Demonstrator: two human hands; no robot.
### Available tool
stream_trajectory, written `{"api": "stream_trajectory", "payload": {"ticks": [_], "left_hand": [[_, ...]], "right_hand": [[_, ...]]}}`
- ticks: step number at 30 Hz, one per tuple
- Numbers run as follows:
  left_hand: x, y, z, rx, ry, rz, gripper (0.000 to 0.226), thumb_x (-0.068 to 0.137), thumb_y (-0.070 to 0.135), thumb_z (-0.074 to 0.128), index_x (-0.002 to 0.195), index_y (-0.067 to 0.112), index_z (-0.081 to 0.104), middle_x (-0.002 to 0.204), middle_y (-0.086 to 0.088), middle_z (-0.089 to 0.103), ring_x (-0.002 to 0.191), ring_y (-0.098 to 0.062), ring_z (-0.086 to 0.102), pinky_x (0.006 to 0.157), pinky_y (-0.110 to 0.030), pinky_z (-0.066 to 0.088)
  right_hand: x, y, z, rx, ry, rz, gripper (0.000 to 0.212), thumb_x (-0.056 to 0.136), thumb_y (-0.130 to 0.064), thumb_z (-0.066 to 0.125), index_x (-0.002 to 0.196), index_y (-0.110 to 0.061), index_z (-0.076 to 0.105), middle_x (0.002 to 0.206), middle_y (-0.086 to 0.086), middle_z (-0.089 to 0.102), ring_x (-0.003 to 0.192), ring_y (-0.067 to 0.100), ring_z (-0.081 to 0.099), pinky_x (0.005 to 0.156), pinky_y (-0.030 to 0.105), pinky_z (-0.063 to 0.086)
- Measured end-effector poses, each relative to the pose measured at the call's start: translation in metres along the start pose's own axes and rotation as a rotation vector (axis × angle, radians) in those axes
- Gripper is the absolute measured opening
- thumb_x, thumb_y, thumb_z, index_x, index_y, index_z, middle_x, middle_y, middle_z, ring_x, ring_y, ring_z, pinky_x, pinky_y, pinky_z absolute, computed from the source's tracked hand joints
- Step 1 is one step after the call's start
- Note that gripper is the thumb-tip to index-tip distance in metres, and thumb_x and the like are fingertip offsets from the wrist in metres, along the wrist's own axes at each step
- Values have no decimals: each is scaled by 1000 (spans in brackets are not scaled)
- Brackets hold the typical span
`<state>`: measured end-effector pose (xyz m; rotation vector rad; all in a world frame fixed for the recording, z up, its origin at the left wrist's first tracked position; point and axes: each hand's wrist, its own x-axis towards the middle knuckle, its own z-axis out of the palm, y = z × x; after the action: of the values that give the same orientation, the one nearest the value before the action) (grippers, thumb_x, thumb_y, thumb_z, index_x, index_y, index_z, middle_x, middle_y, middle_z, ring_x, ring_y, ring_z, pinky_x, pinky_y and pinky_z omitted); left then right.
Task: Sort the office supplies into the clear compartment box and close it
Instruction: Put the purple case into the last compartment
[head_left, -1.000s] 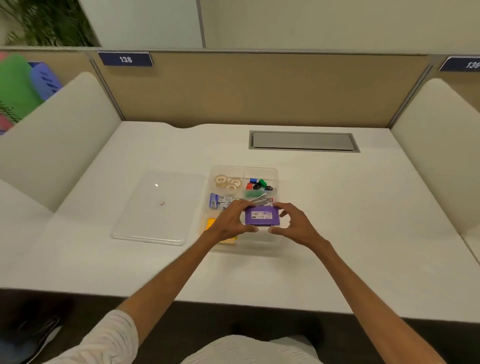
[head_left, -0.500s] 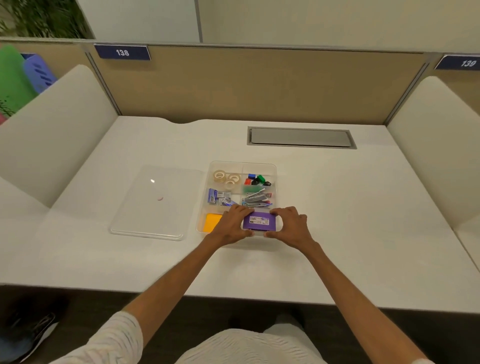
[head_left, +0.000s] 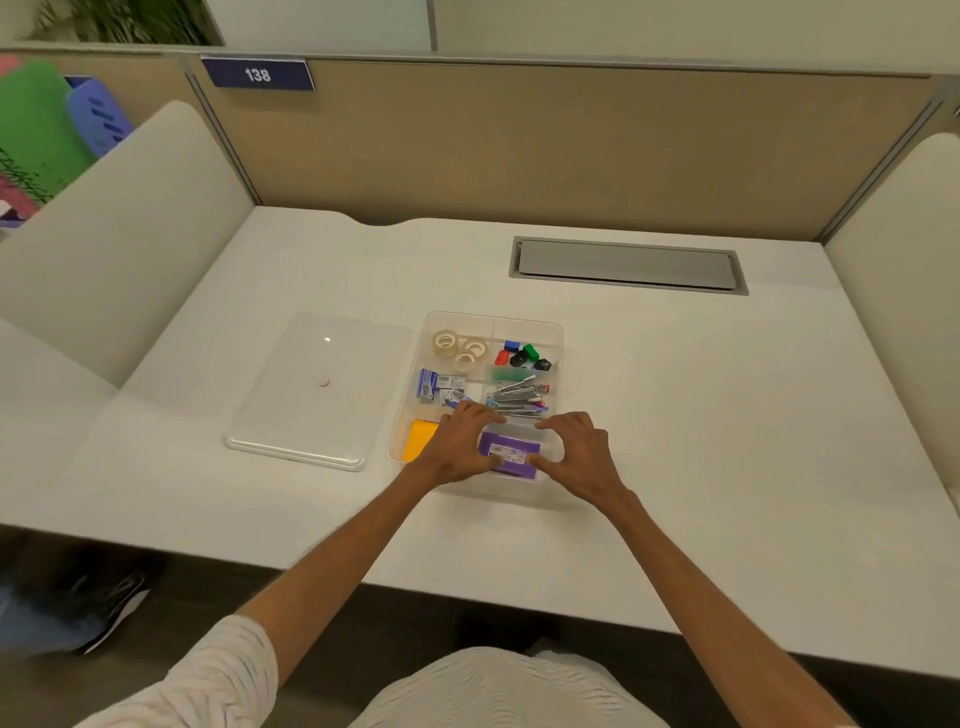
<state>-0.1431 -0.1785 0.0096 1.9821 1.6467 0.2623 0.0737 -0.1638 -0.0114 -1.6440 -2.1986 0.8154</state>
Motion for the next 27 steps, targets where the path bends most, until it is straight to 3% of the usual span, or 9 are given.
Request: {"api": "stream_trajectory", "payload": {"ticks": [8,14,20,27], "left_hand": [[8,2,-6,-84,172,-59,47,85,29,68,129,21,55,135,-2,51,131,-22,40,107,-44,38],[9,-14,-19,-138,307,-103,39,89,19,65,127,16,57,135,-4,53,130,-22,44,108,-39,39],[5,-48,-46,-216,389,-166,35,91,15,61,126,14,56,128,-6,56,120,-22,49,98,-39,46],[-11,-113,-88,-237,444,-225,36,91,3,55,126,12,57,130,-5,55,125,-21,47,105,-39,41]], "right_hand": [[33,-10,-7,-5,35,-92,42,85,-43,67,122,-23,59,132,-1,58,126,19,45,100,43,37],[57,-36,-4,15,32,-121,38,87,-41,66,119,-23,61,128,-2,60,125,18,47,102,40,35],[86,-73,9,33,7,-160,35,87,-37,65,119,-23,61,128,-2,60,124,18,48,104,43,32],[125,-133,41,70,12,-176,32,89,-30,64,118,-17,61,126,4,59,119,22,52,100,44,41]]}}
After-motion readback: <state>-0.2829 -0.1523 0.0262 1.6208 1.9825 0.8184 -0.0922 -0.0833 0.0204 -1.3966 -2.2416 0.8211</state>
